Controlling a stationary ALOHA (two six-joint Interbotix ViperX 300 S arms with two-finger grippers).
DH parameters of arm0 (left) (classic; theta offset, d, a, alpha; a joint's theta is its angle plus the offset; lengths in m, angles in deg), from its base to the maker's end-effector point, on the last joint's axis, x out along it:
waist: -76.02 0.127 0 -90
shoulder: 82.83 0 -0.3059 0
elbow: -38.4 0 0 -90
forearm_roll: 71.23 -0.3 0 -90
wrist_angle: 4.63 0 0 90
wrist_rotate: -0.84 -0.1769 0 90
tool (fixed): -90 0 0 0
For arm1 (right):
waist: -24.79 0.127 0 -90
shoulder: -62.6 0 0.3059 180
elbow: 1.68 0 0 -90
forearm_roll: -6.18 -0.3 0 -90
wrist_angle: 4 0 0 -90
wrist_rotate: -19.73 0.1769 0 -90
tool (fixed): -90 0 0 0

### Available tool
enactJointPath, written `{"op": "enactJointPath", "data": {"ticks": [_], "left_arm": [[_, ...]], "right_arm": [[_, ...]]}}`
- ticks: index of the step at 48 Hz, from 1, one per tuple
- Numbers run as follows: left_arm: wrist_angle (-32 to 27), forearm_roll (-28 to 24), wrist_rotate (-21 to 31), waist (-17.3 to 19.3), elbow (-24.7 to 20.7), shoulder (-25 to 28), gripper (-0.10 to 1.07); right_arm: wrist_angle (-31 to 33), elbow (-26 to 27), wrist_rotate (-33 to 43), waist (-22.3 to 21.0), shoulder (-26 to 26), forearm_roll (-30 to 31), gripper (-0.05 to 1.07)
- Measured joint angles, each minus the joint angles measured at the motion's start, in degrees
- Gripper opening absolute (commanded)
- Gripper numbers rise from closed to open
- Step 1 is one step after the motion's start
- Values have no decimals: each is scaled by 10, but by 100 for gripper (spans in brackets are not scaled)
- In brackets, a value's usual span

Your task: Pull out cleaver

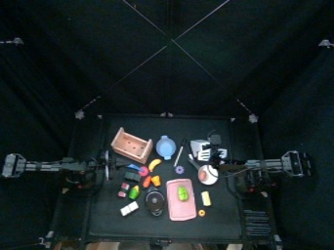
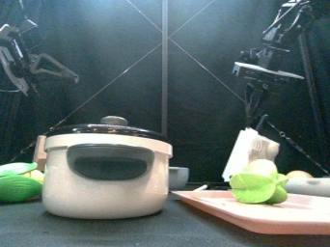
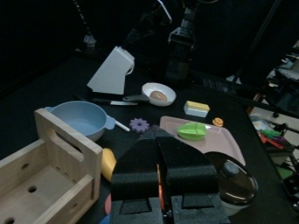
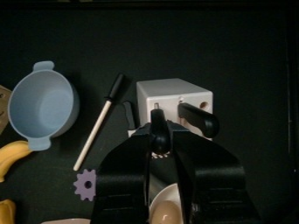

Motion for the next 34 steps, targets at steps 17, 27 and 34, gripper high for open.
{"op": "enactJointPath", "data": {"ticks": [17,27,34], "left_arm": [[0,0,0,0,1,0,-2],[0,0,1,0,1,0,-2],[0,0,1,0,0,0,-2]], "right_arm": [[44,0,-3,0,7,4,50],[34,6,-4,2,36,15,50],[23,17,-4,1,64,16,50]]}}
